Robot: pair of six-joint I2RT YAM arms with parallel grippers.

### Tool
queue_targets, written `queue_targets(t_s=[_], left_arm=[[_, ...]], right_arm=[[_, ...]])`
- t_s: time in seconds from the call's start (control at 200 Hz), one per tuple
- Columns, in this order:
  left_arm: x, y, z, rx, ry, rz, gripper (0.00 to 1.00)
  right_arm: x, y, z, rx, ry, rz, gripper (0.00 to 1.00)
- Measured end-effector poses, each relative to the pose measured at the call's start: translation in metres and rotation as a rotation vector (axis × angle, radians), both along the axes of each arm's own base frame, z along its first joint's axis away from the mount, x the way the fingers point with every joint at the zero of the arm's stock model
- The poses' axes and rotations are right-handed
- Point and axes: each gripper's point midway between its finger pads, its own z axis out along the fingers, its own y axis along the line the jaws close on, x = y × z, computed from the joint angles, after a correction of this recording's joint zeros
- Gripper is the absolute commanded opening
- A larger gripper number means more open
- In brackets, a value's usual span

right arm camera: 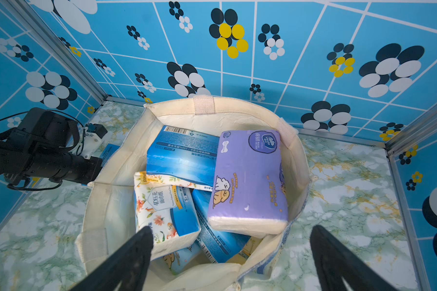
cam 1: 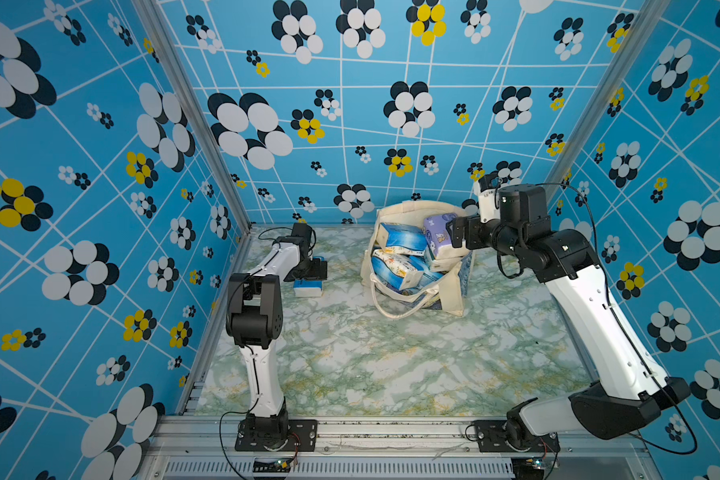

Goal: Put tissues into the canvas bag
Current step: Pick up the pack of facial tissues from the center of the board, then place the pack of facial tissues in the canvas bag.

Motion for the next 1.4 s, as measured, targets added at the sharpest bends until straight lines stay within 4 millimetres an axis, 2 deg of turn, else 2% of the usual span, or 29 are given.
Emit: queue_targets(t_s=[0.09, 0.12, 0.18, 0.22, 0.41, 0.535, 0.605, 0.705, 0.825, 0.91, 0.995, 1.015, 1.065, 1.135, 1.255, 1.405], left_arm=[[0.0, 0.0, -0.002, 0.007, 0.004, 0.011, 0.81], [0.0, 0.0, -0.003, 0.007, 0.005, 0.019, 0.7], [0.001, 0.0, -0.002, 0.008, 0.0, 0.024, 0.4], [0.002, 0.001, -0.002, 0.009, -0.004, 0.027, 0.33], [0.001, 0.001, 0.001, 0.006, -0.017, 0.038, 0.32], [-0.018, 0.002, 0.008, 0.004, 0.002, 0.045, 0.33], [-0.028, 0.003, 0.023, 0.001, -0.001, 0.049, 0.33], [-0.036, 0.002, 0.063, -0.013, -0.068, 0.049, 0.34], [-0.047, -0.002, 0.128, -0.05, -0.188, 0.043, 0.37], [-0.053, -0.012, 0.177, -0.078, -0.283, 0.022, 0.41], [-0.063, -0.041, 0.227, -0.119, -0.379, -0.046, 0.42], [-0.065, -0.05, 0.239, -0.133, -0.403, -0.07, 0.47], [-0.075, -0.079, 0.266, -0.171, -0.457, -0.142, 0.49], [-0.091, -0.122, 0.294, -0.237, -0.509, -0.251, 0.49], [-0.122, -0.188, 0.322, -0.342, -0.536, -0.419, 0.5], [-0.14, -0.241, 0.336, -0.412, -0.539, -0.537, 0.51]], right_arm=[[0.0, 0.0, 0.0, 0.002, 0.001, -0.001, 0.99], [0.0, 0.0, 0.0, 0.002, 0.001, -0.001, 0.99], [0.001, 0.0, -0.001, 0.002, 0.0, -0.002, 0.99], [0.001, 0.001, -0.003, 0.002, 0.0, -0.002, 0.99], [0.004, 0.002, -0.016, 0.0, 0.028, -0.007, 0.99], [0.003, 0.001, -0.017, -0.008, 0.043, -0.01, 0.99], [0.004, 0.0, -0.022, -0.022, 0.065, -0.015, 0.99], [0.007, -0.002, -0.038, -0.049, 0.124, -0.028, 0.99], [0.01, -0.009, -0.06, -0.074, 0.201, -0.055, 0.99], [0.011, -0.017, -0.066, -0.073, 0.227, -0.082, 0.99], [0.014, -0.028, -0.067, -0.061, 0.234, -0.114, 0.99], [0.014, -0.03, -0.067, -0.059, 0.236, -0.12, 0.99], [0.015, -0.035, -0.068, -0.05, 0.24, -0.13, 0.99], [0.017, -0.04, -0.068, -0.034, 0.241, -0.142, 0.99], [0.016, -0.044, -0.074, 0.002, 0.262, -0.15, 0.99], [0.016, -0.04, -0.082, 0.025, 0.284, -0.137, 0.99]])
